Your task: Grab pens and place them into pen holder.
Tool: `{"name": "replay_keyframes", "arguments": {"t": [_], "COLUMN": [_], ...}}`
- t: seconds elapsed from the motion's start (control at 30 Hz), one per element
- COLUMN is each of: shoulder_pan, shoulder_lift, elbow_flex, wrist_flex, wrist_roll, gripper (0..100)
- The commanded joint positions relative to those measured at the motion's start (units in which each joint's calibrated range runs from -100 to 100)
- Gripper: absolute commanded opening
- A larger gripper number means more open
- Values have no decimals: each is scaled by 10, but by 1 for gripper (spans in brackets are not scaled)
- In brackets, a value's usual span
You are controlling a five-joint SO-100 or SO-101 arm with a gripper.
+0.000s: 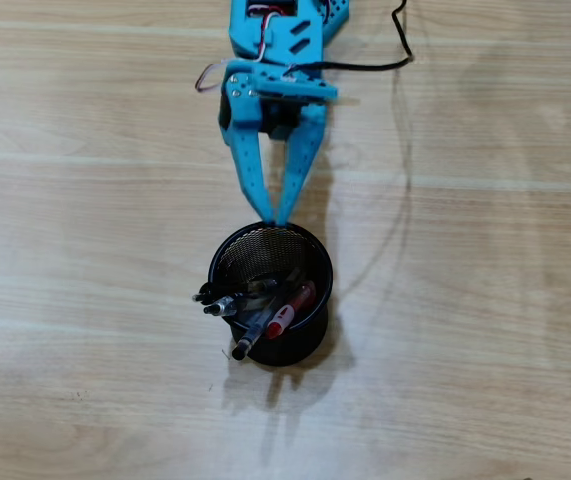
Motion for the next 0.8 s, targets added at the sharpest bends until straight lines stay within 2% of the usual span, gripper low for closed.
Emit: {"name": "replay_keyframes", "arguments": {"t": [0.0, 0.2, 0.3, 0.5, 0.57, 0.67, 0.77], "shoulder_pan": [-14, -45, -63, -59, -58, -53, -35], "shoulder_lift": [-111, -250, -321, -442, -483, -542, -592], "elbow_flex": [29, 95, 119, 155, 168, 201, 254], "wrist_flex": [59, 156, 232, 449, 507, 559, 578], "wrist_roll": [76, 238, 294, 315, 340, 376, 383], "gripper": [2, 2, 2, 2, 2, 2, 2]}}
